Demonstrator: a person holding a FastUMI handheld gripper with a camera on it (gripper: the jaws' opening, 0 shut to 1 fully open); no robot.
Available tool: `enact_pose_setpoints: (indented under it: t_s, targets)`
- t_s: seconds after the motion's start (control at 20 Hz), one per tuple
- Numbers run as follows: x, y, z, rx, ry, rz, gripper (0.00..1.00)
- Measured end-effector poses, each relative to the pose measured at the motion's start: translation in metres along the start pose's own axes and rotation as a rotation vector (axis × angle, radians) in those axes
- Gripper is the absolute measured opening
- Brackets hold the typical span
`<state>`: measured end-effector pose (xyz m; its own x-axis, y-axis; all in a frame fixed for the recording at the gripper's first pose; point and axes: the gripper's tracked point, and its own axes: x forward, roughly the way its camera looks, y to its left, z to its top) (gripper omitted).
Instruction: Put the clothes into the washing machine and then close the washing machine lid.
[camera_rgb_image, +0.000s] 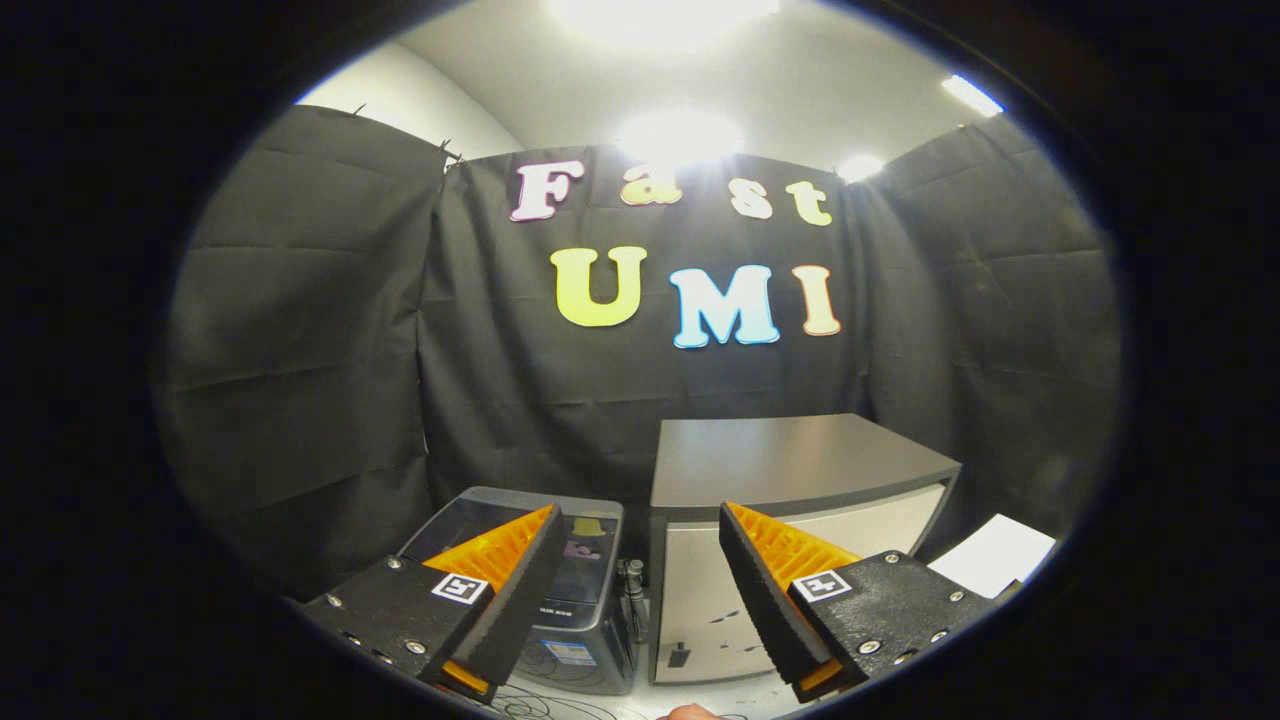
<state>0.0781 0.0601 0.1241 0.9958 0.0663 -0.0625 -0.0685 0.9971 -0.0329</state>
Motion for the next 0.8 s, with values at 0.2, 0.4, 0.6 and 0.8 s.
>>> enact_pose_setpoints:
  t_s: [0.2, 0.4, 0.6, 0.8]
  targets:
    - [-0.022, -0.038, 0.002, -0.019, -0.023, -0.030, 0.95]
    - [-0.042, -0.068, 0.001, -0.037, -0.042, -0.057, 0.95]
    - [-0.055, -0.089, -0.007, -0.017, -0.036, -0.084, 0.95]
    - [-0.062, -0.104, -0.012, -0.001, -0.030, -0.114, 0.95]
